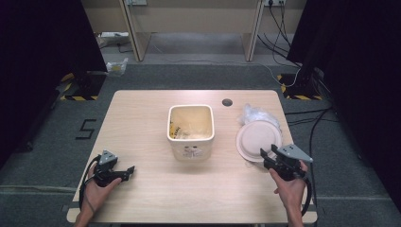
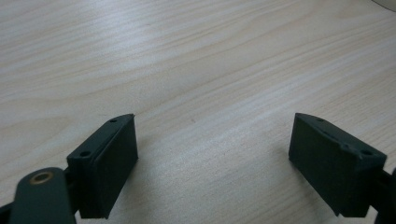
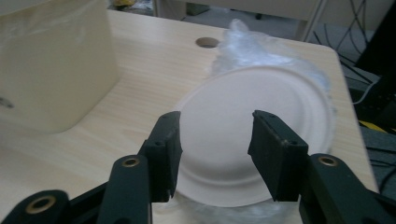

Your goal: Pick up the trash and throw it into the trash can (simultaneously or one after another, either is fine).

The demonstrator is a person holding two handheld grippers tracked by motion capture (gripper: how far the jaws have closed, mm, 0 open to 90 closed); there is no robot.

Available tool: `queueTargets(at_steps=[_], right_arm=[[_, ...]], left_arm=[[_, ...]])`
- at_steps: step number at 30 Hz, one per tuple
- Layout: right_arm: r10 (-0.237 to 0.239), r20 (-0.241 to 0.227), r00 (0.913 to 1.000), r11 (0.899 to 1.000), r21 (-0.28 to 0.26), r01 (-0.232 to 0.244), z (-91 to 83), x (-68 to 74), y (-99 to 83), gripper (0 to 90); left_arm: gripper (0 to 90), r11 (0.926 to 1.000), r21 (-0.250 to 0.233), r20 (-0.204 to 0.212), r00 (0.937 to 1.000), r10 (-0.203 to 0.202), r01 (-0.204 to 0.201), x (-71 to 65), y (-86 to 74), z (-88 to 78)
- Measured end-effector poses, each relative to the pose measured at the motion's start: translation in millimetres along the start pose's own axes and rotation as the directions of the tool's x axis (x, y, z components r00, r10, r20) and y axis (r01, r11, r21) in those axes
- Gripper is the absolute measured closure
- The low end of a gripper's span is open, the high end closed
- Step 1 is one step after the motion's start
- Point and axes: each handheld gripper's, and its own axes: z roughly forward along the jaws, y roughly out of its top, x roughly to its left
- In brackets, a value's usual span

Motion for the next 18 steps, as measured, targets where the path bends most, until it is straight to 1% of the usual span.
queueTargets(at_steps=[1, 2, 4, 5, 6, 7, 8, 9, 11, 13, 14, 15, 16, 17, 18], right_arm=[[0.000, 0.000, 1.0000, 1.000, 0.000, 0.000, 0.0, 0.0, 0.0, 54.3], [0.007, 0.015, 0.9999, 1.000, 0.001, -0.007, 0.3, -4.5, 1.7, 54.9], [0.016, 0.045, 0.9989, 1.000, -0.001, -0.016, 2.1, -14.7, 4.9, 55.3], [0.035, 0.063, 0.9974, 0.999, 0.002, -0.036, 4.9, -24.9, 7.6, 55.4], [0.047, 0.073, 0.9962, 0.999, 0.007, -0.048, 6.9, -29.4, 8.5, 55.4], [0.061, 0.078, 0.9951, 0.998, 0.007, -0.062, 8.8, -33.6, 9.0, 55.4], [0.061, 0.078, 0.9951, 0.998, 0.007, -0.062, 8.8, -33.6, 9.0, 55.4], [0.078, 0.078, 0.9939, 0.997, 0.017, -0.080, 12.8, -39.3, 9.4, 55.4], [0.086, 0.074, 0.9935, 0.996, 0.020, -0.087, 15.0, -41.7, 9.4, 55.2], [0.111, 0.066, 0.9916, 0.993, 0.024, -0.113, 20.4, -45.4, 9.6, 51.5], [0.128, 0.064, 0.9897, 0.991, 0.027, -0.130, 23.6, -47.1, 9.6, 47.9], [0.156, 0.065, 0.9856, 0.986, 0.041, -0.159, 30.1, -49.8, 9.5, 39.0], [0.156, 0.065, 0.9856, 0.986, 0.041, -0.159, 30.1, -49.8, 9.5, 39.0], [0.176, 0.063, 0.9824, 0.983, 0.051, -0.179, 36.2, -51.7, 9.1, 32.3], [0.176, 0.063, 0.9824, 0.983, 0.051, -0.179, 36.2, -51.7, 9.1, 32.3]], left_arm=[[14.6, 1.0000, 0.000, 0.000, 1.0000, 0.000, 0.000, 0.0, 0.0, 0.0], [14.6, 1.0000, 0.000, -0.002, 1.0000, 0.001, -0.001, -0.2, 0.0, -0.1], [15.1, 1.0000, -0.004, -0.002, 1.0000, 0.004, -0.004, -0.5, -0.2, -0.1], [15.2, 1.0000, -0.005, -0.002, 1.0000, 0.003, -0.003, -0.7, -0.4, -0.2], [15.2, 1.0000, -0.004, -0.002, 1.0000, 0.003, -0.003, -1.1, -0.9, -0.9], [15.2, 1.0000, -0.005, -0.002, 1.0000, 0.003, -0.003, -1.2, -1.2, -1.0], [15.2, 1.0000, -0.005, -0.002, 1.0000, 0.003, -0.003, -1.2, -1.2, -1.0], [15.2, 1.0000, -0.006, -0.002, 1.0000, 0.002, -0.002, -1.4, -1.4, -1.2], [15.1, 1.0000, -0.005, -0.002, 1.0000, 0.004, -0.004, -1.3, -1.7, -1.5], [15.2, 1.0000, -0.005, -0.003, 1.0000, 0.002, -0.002, -1.8, -2.1, -2.1], [15.2, 1.0000, -0.004, -0.003, 1.0000, 0.002, -0.002, -1.9, -2.3, -2.4], [15.1, 1.0000, -0.003, -0.003, 1.0000, 0.003, -0.003, -1.8, -2.4, -2.5], [15.1, 1.0000, -0.003, -0.003, 1.0000, 0.003, -0.003, -1.8, -2.4, -2.5], [15.1, 1.0000, -0.005, -0.002, 1.0000, 0.000, 0.000, -1.7, -2.4, -2.3], [15.0, 1.0000, -0.005, -0.002, 1.0000, 0.000, 0.000, -1.7, -2.4, -2.3]])
